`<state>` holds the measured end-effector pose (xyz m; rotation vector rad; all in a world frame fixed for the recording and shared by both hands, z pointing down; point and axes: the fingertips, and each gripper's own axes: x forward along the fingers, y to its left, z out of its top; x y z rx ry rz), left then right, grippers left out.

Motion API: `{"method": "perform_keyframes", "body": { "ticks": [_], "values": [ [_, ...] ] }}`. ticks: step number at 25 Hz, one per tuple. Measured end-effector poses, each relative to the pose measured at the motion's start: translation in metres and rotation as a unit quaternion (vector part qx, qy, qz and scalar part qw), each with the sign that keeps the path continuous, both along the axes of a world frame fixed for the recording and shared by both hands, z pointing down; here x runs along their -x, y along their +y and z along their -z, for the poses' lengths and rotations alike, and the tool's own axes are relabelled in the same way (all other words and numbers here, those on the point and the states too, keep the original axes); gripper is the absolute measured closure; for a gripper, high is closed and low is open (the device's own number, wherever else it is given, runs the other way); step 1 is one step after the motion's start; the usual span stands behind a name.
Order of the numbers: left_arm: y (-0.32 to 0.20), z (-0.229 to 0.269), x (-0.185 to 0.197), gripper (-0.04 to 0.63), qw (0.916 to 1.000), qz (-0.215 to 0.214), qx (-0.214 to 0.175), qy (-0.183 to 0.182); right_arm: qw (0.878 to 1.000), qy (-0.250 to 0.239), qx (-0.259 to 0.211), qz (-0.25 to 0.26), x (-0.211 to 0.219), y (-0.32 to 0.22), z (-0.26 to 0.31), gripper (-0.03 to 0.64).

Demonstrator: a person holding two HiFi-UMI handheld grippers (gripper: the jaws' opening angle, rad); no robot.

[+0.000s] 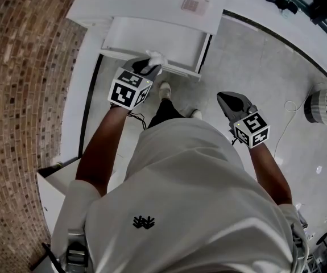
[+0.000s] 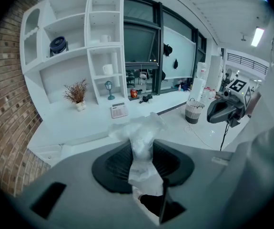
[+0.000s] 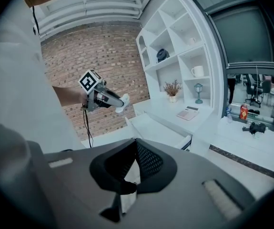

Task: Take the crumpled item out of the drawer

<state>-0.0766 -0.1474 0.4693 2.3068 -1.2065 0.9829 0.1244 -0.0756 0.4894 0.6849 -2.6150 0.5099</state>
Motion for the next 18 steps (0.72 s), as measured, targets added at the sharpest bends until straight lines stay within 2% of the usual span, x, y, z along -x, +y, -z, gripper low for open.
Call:
{"method": "perform_keyframes", "body": {
  "ticks": [18],
  "values": [
    [0.035, 0.025, -0.027, 0.480, 0.9998, -0.015, -0.012, 0.007, 1.000, -0.005, -0.001, 0.013, -0.009, 0.023, -0.002, 0.603]
  ]
}}
